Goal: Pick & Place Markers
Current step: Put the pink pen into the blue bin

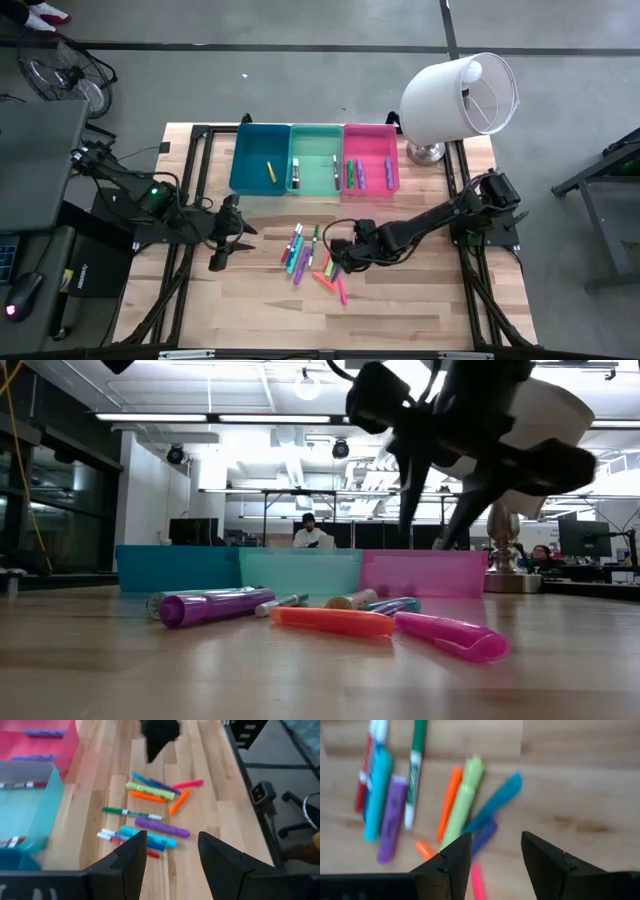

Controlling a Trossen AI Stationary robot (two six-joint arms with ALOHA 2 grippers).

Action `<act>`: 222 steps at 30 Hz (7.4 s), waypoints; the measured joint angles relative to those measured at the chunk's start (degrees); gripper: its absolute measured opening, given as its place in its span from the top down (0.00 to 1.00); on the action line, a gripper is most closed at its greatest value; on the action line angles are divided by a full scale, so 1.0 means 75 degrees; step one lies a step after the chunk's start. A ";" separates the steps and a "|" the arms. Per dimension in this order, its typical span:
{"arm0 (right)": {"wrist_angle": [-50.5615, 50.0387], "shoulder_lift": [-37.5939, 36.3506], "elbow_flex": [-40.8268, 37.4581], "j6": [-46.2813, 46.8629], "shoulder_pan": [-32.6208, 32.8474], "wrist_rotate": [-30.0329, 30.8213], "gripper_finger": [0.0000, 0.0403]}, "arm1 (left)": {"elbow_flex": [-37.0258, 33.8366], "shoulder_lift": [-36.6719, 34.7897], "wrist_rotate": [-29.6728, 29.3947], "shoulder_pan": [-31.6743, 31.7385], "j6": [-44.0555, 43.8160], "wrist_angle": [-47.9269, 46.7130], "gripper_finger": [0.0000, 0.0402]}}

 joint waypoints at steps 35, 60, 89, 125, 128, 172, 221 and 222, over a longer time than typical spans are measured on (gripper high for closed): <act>-0.0898 0.1847 0.2415 -0.1063 0.0797 -0.1240 0.60 | 0.0006 -0.0057 -0.0320 -0.0183 -0.0252 -0.0302 0.57; -0.1627 0.2816 0.3305 -0.1117 0.0925 -0.1546 0.60 | 0.0006 -0.0057 -0.0300 -0.0182 -0.0284 -0.0293 0.57; -0.2808 0.3279 0.3316 -0.2876 0.0965 -0.1330 0.67 | 0.0006 -0.0057 -0.0298 -0.0181 -0.0371 -0.0304 0.57; -0.1699 0.3112 0.2476 -0.5531 0.1083 -0.1226 0.92 | 0.0006 -0.0057 -0.0313 -0.0181 -0.0379 -0.0319 0.57; -0.1701 0.3009 0.2440 -0.5482 0.1086 -0.1109 0.92 | 0.0006 -0.0057 -0.0316 -0.0181 -0.0380 -0.0312 0.57; -0.3316 -0.0183 0.2436 -0.5674 0.0770 0.2748 0.92 | 0.0000 0.0694 -0.1202 0.0231 0.0595 0.2323 0.57; -0.2564 -0.1090 0.1988 -0.7280 -0.0351 0.3842 0.92 | -0.1760 0.1216 0.3849 0.4425 0.0745 0.6950 0.57; -0.2564 -0.1090 0.1988 -0.7283 -0.0368 0.3848 0.92 | -0.1760 0.1216 0.3852 0.4425 0.0745 0.6934 0.57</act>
